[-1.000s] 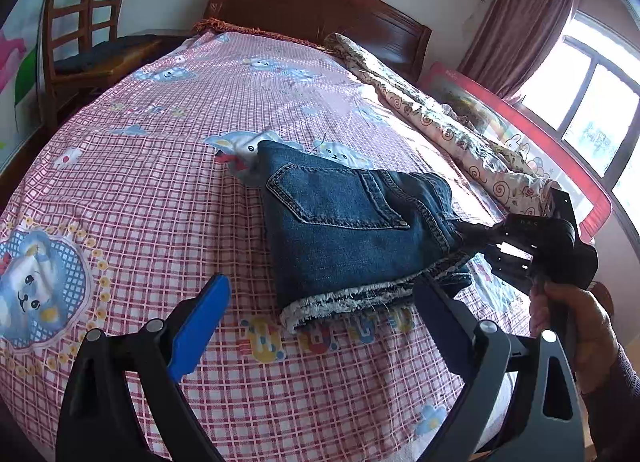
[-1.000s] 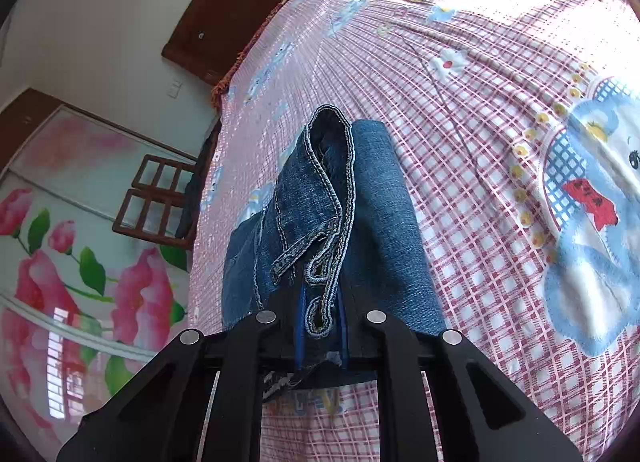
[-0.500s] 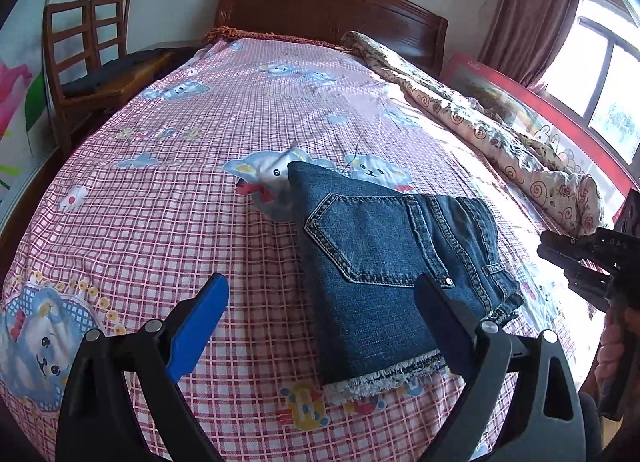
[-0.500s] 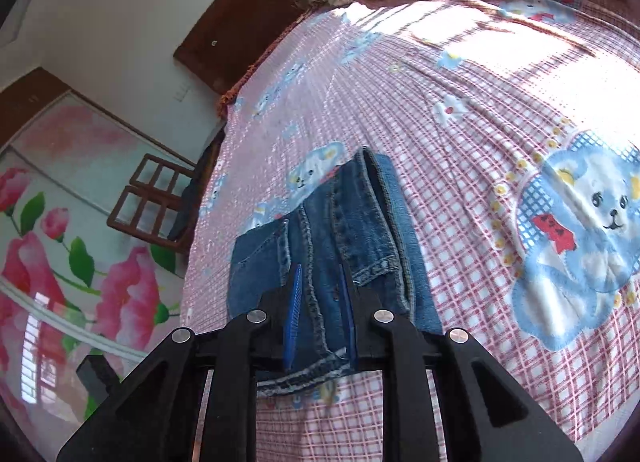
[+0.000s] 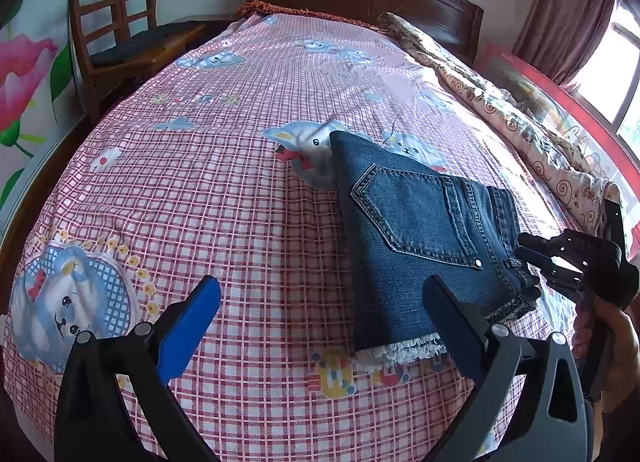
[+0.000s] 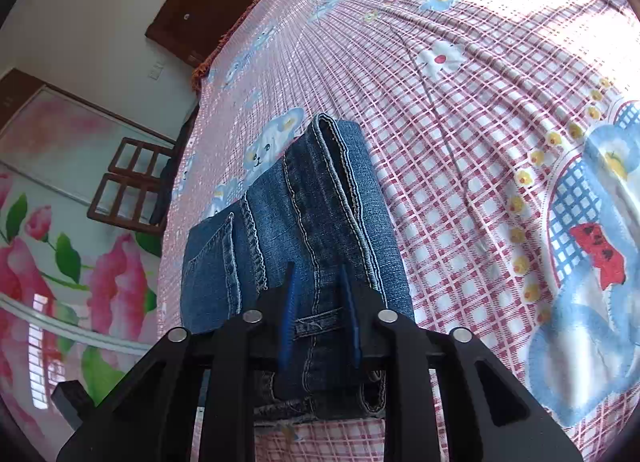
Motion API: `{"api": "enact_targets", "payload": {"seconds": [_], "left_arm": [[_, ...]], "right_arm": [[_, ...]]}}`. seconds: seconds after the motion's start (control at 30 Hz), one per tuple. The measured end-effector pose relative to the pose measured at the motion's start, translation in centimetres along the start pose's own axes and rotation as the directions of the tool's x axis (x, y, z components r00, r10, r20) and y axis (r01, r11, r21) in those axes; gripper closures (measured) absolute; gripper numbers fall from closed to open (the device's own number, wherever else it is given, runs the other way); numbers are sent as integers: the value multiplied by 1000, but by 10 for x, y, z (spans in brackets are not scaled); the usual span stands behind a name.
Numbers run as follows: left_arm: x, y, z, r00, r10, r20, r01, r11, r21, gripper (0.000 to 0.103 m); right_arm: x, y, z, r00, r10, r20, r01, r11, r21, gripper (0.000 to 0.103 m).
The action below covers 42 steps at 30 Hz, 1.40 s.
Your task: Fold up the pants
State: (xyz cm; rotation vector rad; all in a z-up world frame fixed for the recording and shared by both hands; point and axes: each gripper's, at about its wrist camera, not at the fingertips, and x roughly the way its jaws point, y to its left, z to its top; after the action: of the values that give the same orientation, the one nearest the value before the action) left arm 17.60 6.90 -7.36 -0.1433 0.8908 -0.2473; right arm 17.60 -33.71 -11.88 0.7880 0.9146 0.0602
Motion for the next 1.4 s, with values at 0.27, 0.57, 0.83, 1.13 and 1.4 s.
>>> {"api": "enact_targets", "payload": {"seconds": [0.27,0.57,0.83,1.13,1.4], "left_arm": [[2,3,-3,999,32,-21,-33,999,-28,2],[22,-22,24,999,-26,-36,26,999,-21,2],[26,-52,31,994,-105,19,105,994,-4,2],[74,-74,-9,994,-64,-92,75,989,124,2],[36,-66,11,995,48,-87,-42,997,68,2]], "right_arm": [[-30,2,-3,993,-116,-4,116,993,-19,29],[27,-8,-1,982,-182,-57,178,982,-61,29],[34,19,-10,978,-201,-59,178,947,-266,73],[33,2,-7,986,-141,-92,121,974,-190,70],[-5,0,-7,992,-119,-35,113,983,-147,70]]}}
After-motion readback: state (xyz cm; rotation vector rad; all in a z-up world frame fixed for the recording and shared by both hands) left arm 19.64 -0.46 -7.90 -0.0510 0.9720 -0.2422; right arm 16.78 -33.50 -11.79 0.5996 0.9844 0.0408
